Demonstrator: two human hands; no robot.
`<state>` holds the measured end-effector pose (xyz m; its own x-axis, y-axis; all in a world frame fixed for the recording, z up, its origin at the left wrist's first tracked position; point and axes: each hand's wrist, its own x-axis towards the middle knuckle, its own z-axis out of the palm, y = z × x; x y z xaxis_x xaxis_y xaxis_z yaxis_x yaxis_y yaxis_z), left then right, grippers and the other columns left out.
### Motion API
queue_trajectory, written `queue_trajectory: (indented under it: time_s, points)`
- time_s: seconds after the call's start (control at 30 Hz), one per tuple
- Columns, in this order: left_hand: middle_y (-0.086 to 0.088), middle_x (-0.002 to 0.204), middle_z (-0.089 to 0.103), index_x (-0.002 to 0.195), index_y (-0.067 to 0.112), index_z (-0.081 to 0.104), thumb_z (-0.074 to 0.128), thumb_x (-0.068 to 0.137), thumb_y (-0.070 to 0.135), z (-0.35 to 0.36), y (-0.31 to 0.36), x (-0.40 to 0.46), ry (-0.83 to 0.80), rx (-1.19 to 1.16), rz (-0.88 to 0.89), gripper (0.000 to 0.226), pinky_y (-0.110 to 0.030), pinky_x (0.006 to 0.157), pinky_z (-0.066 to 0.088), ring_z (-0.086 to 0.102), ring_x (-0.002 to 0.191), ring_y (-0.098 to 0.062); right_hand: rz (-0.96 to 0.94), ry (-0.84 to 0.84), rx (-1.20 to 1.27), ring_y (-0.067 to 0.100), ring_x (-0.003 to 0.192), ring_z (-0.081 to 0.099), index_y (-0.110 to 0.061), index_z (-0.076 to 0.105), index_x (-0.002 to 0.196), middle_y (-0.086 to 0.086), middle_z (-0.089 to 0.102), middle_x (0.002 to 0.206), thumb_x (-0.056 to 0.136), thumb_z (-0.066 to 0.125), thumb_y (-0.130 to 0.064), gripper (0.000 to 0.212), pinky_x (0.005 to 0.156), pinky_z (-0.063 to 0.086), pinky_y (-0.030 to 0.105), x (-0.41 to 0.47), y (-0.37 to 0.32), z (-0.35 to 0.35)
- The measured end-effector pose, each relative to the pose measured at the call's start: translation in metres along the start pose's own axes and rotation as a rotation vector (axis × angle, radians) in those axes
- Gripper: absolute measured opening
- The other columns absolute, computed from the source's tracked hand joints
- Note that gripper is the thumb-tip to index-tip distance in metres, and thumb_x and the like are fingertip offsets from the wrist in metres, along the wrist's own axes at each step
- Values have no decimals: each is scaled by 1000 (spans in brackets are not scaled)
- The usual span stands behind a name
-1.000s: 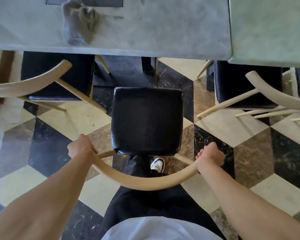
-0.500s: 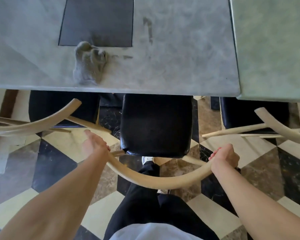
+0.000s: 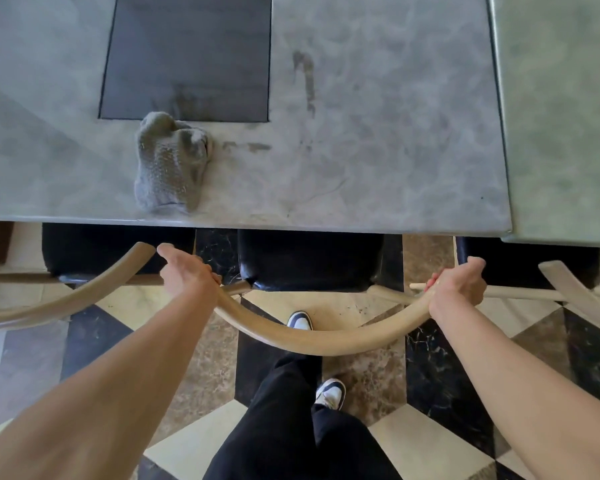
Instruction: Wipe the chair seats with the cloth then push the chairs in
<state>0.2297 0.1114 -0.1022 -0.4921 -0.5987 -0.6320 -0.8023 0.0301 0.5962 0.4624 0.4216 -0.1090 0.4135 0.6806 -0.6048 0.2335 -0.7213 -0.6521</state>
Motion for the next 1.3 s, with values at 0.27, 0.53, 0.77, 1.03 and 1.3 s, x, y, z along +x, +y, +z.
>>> queue_trajectory:
  time_s: [0.27,0.53,0.77,1.03,1.3]
  points:
    - [4,35,55,66,14,65,24,65,56,23,17,4,45,19,27,59,-28,43,40,43,24,-18,-5,-25,-31,22,34,48,-11,62,71,3,55,45,77,40,-50,46,43,44,28,3,-17,29]
    - [-1,44,59,69,14,66,25,69,56,26,20,-3,41,63,6,59,-30,45,41,46,28,-20,-9,-53,-17,20,35,46,-12,58,68,4,56,50,73,41,-51,43,45,42,27,10,-15,31]
    - [-3,51,61,72,15,63,24,75,58,27,19,-10,36,107,24,58,-29,44,39,50,37,-22,-16,-85,-8,20,33,44,-12,56,64,2,53,45,74,41,-49,41,42,41,26,14,-18,32]
    - [-9,57,65,84,10,62,33,75,56,21,18,-8,-44,90,16,56,-30,44,50,54,32,-25,-14,-285,-71,27,54,69,-6,65,86,14,71,64,86,38,-46,48,56,56,33,23,-18,21]
    - [-6,90,62,114,13,54,37,80,56,-9,5,-26,-136,285,59,57,-38,71,45,59,77,-29,-164,-332,-337,20,96,61,-12,57,129,7,62,111,99,38,-49,51,85,48,33,10,-5,-6]
